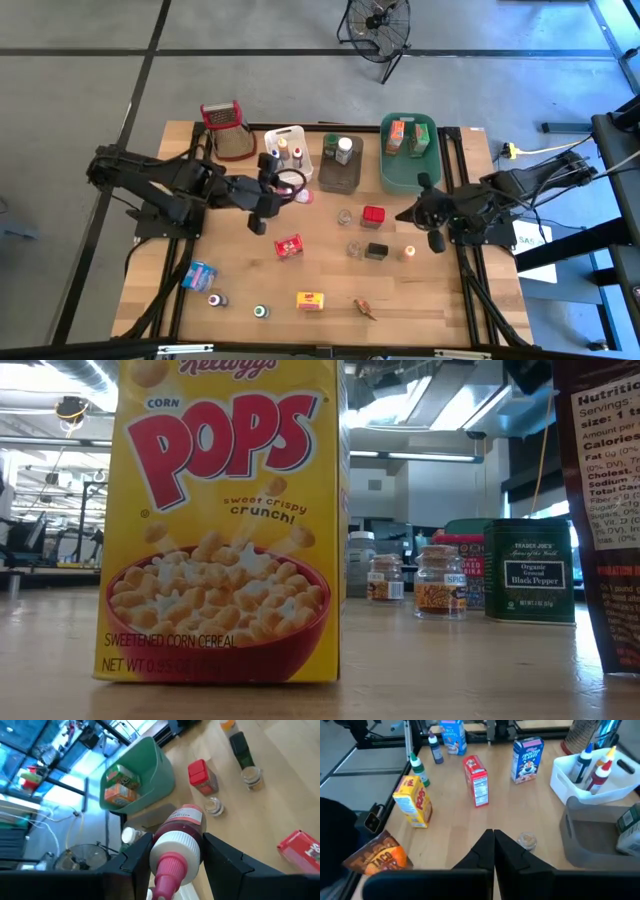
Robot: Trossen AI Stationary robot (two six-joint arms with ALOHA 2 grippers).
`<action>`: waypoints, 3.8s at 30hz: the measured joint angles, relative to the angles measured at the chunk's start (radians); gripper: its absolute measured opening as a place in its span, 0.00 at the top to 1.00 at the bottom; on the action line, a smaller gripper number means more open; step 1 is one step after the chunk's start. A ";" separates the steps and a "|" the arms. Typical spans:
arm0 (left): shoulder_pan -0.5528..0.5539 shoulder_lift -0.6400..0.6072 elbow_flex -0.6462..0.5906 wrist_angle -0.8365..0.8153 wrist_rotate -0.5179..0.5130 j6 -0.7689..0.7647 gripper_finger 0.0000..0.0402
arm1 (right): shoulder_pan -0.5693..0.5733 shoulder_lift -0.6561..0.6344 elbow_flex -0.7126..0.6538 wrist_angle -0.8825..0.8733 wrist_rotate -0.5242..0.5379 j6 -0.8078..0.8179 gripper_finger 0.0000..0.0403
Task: Pick & Place Kitchen Items
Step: Put the pink food coloring into the white bin
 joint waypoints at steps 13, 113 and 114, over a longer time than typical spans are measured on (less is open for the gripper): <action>0.168 -0.005 -0.003 -0.083 0.104 -0.018 0.64 | 0.056 -0.012 -0.257 0.587 -0.088 -0.285 0.99; 0.659 0.434 -0.150 -0.021 0.290 -0.023 0.64 | 0.055 0.067 -0.262 0.645 -0.247 -0.364 0.99; 0.659 0.434 -0.150 -0.017 0.290 -0.022 0.64 | 0.055 0.067 -0.262 0.649 -0.247 -0.366 0.99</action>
